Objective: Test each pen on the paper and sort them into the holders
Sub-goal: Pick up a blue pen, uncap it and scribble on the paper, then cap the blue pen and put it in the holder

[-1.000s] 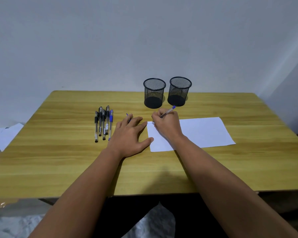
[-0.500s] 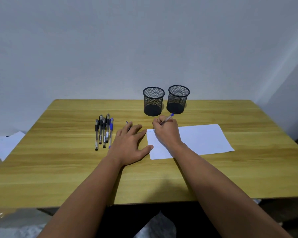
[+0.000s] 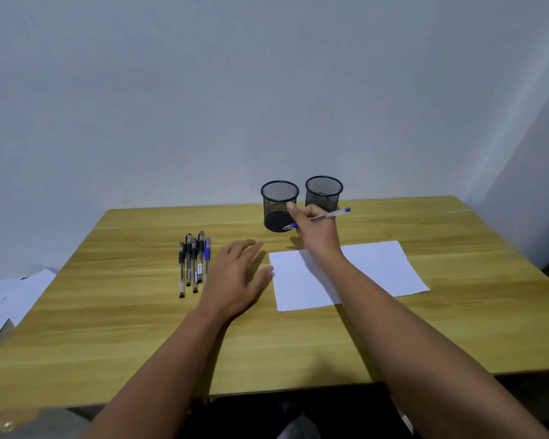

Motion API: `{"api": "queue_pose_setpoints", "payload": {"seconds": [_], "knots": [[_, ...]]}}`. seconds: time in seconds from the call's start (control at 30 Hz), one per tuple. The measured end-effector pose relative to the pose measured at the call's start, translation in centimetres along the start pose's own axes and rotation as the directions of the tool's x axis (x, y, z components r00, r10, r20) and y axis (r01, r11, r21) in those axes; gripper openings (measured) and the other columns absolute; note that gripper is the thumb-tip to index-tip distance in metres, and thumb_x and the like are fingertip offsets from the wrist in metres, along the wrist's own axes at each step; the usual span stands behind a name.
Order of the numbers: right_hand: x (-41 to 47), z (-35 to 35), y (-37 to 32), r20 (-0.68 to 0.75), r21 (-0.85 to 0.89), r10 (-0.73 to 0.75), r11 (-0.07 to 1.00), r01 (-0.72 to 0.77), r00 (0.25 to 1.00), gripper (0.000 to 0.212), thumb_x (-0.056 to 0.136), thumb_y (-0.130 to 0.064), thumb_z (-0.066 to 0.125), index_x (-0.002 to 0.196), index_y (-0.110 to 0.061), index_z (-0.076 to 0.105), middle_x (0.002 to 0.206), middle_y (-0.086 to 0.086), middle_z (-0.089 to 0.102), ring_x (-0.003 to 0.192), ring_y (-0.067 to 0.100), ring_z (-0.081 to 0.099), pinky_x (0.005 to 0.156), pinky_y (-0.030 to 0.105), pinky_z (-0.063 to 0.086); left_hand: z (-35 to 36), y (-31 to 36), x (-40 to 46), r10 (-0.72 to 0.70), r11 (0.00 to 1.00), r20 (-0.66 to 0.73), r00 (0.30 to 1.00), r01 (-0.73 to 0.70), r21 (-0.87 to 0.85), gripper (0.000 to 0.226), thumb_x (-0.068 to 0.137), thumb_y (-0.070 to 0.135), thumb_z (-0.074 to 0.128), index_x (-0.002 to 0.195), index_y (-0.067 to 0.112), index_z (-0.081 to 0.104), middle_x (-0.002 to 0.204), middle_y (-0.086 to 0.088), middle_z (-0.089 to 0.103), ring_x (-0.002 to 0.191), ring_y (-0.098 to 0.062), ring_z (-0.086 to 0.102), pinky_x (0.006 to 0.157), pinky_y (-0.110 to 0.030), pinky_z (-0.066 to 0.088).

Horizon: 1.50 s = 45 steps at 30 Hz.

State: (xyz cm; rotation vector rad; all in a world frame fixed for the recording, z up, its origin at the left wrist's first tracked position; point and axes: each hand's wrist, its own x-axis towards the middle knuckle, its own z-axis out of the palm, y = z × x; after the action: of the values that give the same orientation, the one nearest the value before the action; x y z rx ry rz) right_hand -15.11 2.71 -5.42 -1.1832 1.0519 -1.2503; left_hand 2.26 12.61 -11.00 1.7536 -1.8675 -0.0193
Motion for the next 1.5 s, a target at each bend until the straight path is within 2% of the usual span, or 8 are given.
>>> {"api": "queue_pose_setpoints", "payload": {"seconds": [0.1,0.2,0.33,0.5,0.63,0.9,1.27,1.5], "knots": [[0.1,-0.3,-1.0,-0.009,0.000,-0.009,1.000,0.009,1.000,0.035,0.098,-0.028,0.079,0.077,-0.012,0.057,0.059,0.005,0.051,0.045,0.010,0.040,0.043,0.021,0.037,-0.6,-0.5,1.4,-0.108,0.982,-0.162,0.981,0.131,0.138,0.049,0.092,0.050,0.048,0.129,0.023,0.065,0.119,-0.001,0.063,0.111,-0.029,0.055,0.085,-0.045,0.049],[-0.1,-1.0,-1.6,0.062,0.024,0.084,0.996,-0.086,0.995,0.021,0.104,-0.026,0.069,0.097,-0.007,0.076,0.078,0.007,0.074,0.050,0.010,0.053,0.045,0.021,0.038,-1.2,-0.3,2.7,-0.257,0.916,-0.104,0.961,0.276,0.291,0.041,0.088,0.052,0.056,0.111,0.022,0.072,0.110,-0.004,0.067,0.105,-0.030,0.059,0.081,-0.043,0.050],[-0.5,-1.8,-1.1,0.081,0.032,0.108,0.993,-0.111,0.991,0.013,0.104,-0.011,0.063,0.105,-0.003,0.072,0.085,0.014,0.074,0.050,0.012,0.057,0.045,0.023,0.043,-1.3,0.0,3.3,-0.289,0.901,-0.014,0.957,0.277,0.333,0.031,0.093,0.045,0.055,0.102,0.022,0.071,0.103,0.000,0.065,0.091,-0.024,0.064,0.072,-0.037,0.052],[-0.8,-3.0,-0.4,0.097,-0.106,0.077,0.992,-0.066,0.992,0.017,0.102,-0.018,0.073,0.096,-0.003,0.075,0.086,0.012,0.075,0.055,0.011,0.058,0.045,0.020,0.048,-1.5,-0.3,3.7,-0.283,0.918,0.010,0.959,0.268,0.291,0.022,0.097,0.027,0.050,0.107,0.022,0.069,0.106,-0.002,0.066,0.090,-0.028,0.065,0.069,-0.041,0.056],[-1.4,-3.7,-0.7,0.142,-0.147,0.088,0.987,-0.067,0.986,0.020,0.105,-0.017,0.068,0.112,-0.003,0.081,0.098,0.013,0.082,0.053,0.002,0.061,0.047,0.016,0.049,-1.8,-0.3,3.6,-0.291,0.920,0.001,0.957,0.280,0.275,0.019,0.095,0.030,0.051,0.106,0.020,0.062,0.104,0.000,0.066,0.090,-0.027,0.064,0.069,-0.039,0.053],[-1.8,-5.3,-0.4,0.133,-0.183,0.073,0.982,-0.048,0.988,0.015,0.100,-0.020,0.075,0.105,-0.008,0.081,0.098,0.013,0.082,0.063,0.010,0.065,0.053,0.020,0.053,-1.6,-0.5,5.3,-0.387,0.865,0.034,0.922,0.350,0.359,0.031,0.097,0.038,0.055,0.110,0.014,0.069,0.112,-0.006,0.065,0.101,-0.030,0.065,0.076,-0.039,0.052],[-1.8,-5.7,-0.8,0.198,-0.270,0.056,0.963,0.000,0.979,0.007,0.097,-0.015,0.078,0.099,-0.009,0.082,0.098,0.012,0.083,0.063,0.004,0.066,0.054,0.017,0.050,-2.2,-0.3,4.6,-0.321,0.931,0.084,0.943,0.299,0.208,0.019,0.092,0.022,0.061,0.105,0.019,0.074,0.104,-0.002,0.065,0.092,-0.028,0.063,0.071,-0.038,0.054],[-2.2,-5.7,-1.4,0.225,-0.388,0.061,0.921,0.032,0.972,0.003,0.093,-0.006,0.079,0.093,-0.007,0.081,0.098,0.016,0.082,0.054,0.001,0.062,0.050,0.016,0.046,-3.9,1.4,3.3,-0.228,0.938,0.118,0.967,0.250,-0.239,0.009,0.087,0.016,0.074,0.091,0.023,0.073,0.099,0.006,0.065,0.088,-0.013,0.066,0.078,-0.032,0.053]]}}
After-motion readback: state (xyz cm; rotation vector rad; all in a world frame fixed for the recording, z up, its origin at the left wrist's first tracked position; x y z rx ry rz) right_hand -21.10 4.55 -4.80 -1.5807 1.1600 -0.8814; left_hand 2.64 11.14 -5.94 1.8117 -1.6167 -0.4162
